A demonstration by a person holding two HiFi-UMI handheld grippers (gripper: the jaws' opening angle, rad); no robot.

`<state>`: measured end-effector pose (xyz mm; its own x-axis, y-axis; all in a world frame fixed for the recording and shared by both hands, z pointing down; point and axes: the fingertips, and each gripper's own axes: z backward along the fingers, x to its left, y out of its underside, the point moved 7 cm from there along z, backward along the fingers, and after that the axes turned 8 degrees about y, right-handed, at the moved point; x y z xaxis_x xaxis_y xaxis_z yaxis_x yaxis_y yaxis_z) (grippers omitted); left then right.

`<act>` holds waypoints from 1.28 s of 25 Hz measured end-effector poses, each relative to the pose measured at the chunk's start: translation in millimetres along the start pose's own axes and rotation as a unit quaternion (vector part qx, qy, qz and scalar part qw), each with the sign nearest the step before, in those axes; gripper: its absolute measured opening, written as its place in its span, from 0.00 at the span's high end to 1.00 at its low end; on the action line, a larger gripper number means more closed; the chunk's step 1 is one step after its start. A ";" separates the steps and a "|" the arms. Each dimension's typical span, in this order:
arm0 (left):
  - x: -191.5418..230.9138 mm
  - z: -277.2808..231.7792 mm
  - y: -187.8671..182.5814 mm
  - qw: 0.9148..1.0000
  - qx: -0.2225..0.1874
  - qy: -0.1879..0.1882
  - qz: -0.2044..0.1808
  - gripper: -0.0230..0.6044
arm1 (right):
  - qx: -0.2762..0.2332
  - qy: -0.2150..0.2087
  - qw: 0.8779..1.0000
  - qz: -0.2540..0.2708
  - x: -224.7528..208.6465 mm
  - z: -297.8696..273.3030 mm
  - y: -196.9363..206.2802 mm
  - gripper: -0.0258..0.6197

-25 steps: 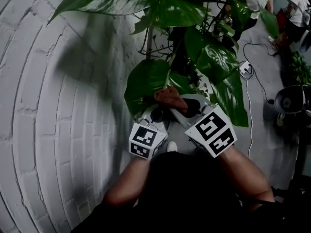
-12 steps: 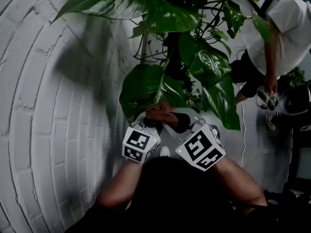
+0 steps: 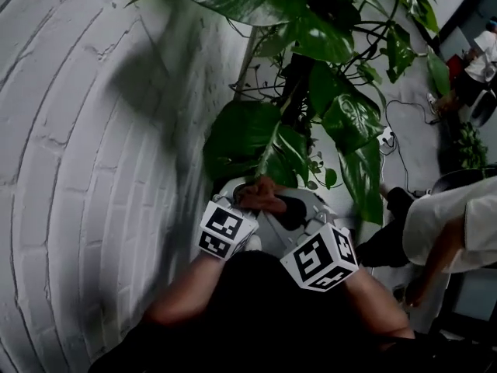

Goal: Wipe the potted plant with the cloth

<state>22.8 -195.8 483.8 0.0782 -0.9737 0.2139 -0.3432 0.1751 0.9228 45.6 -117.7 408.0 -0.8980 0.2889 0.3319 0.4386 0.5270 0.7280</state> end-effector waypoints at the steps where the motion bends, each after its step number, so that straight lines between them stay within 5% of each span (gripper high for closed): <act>1: 2.0 2.2 2.6 1.000 0.001 -0.006 -0.001 0.94 | -0.002 -0.003 1.000 0.005 0.0 2.1 -4.7 0.85; 5: 10.8 12.3 12.2 1.000 0.000 -0.029 0.010 0.94 | -0.032 0.000 0.999 0.016 -13.7 12.7 -31.9 0.85; 11: 20.9 31.0 18.0 0.998 -0.015 -0.060 0.026 0.94 | -0.080 0.065 0.995 0.005 -67.2 7.2 -59.8 0.85; 19: 27.4 58.0 35.0 0.992 -0.027 -0.099 0.068 0.94 | -0.068 0.119 0.991 0.001 -124.6 -29.0 -78.3 0.85; 32: 71.9 93.2 56.2 0.980 -0.017 -0.176 0.092 0.94 | -0.037 0.118 0.991 0.043 -100.8 -68.1 -84.6 0.85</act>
<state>-78.1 -269.6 521.2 -0.3121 -0.9137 0.2602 -0.2890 0.3522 0.8902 96.5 -245.9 353.9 -0.8446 0.1301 0.5193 0.5177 0.4458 0.7302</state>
